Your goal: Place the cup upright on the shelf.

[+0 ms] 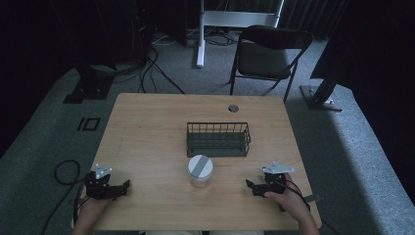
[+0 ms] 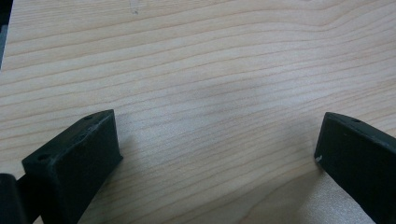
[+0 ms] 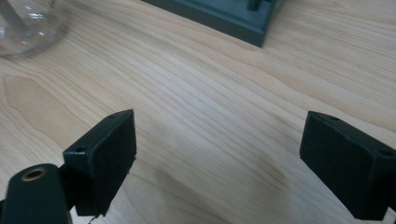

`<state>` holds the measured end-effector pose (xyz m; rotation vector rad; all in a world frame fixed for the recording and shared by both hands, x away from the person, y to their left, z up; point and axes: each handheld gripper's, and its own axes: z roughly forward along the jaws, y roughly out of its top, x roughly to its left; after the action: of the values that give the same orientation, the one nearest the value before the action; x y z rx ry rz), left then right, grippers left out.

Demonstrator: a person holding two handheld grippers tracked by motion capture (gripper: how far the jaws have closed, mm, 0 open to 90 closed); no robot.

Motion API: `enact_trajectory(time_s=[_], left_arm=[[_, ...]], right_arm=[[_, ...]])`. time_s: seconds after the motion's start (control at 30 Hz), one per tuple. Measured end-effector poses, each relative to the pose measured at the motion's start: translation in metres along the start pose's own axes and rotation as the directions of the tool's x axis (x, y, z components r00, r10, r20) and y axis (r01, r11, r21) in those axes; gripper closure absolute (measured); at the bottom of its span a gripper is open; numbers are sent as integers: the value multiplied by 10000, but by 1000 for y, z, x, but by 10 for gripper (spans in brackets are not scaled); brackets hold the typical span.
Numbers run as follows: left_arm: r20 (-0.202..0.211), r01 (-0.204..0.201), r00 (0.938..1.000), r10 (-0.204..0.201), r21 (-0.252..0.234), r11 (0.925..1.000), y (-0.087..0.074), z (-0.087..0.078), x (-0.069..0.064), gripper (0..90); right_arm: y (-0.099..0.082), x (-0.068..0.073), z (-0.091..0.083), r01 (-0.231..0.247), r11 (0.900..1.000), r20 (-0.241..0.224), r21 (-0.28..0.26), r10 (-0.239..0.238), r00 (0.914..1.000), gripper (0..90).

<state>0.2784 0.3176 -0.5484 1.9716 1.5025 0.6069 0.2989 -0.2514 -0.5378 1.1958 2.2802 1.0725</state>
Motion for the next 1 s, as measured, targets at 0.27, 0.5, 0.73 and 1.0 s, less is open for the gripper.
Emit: enact_trajectory(time_s=[0.27, 0.5, 0.73, 1.0], left_arm=[[-1, -2, 10000, 2, 3, 10000, 0, 0, 0, 1], [0, 1, 10000, -1, 2, 10000, 0, 0, 0, 1], [0, 1, 10000, -1, 3, 10000, 0, 0, 0, 1], [0, 2, 10000, -2, 6, 10000, 0, 0, 0, 1]], right_arm=[[6, 12, 6, 185, 9998, -378, -58, -187, 9991, 106], [12, 24, 12, 306, 9993, -893, -233, -325, 9955, 106], [18, 37, 19, 597, 9977, -1297, -329, -634, 9895, 106], [25, 50, 24, 909, 9948, -1662, -467, -975, 9813, 106]])
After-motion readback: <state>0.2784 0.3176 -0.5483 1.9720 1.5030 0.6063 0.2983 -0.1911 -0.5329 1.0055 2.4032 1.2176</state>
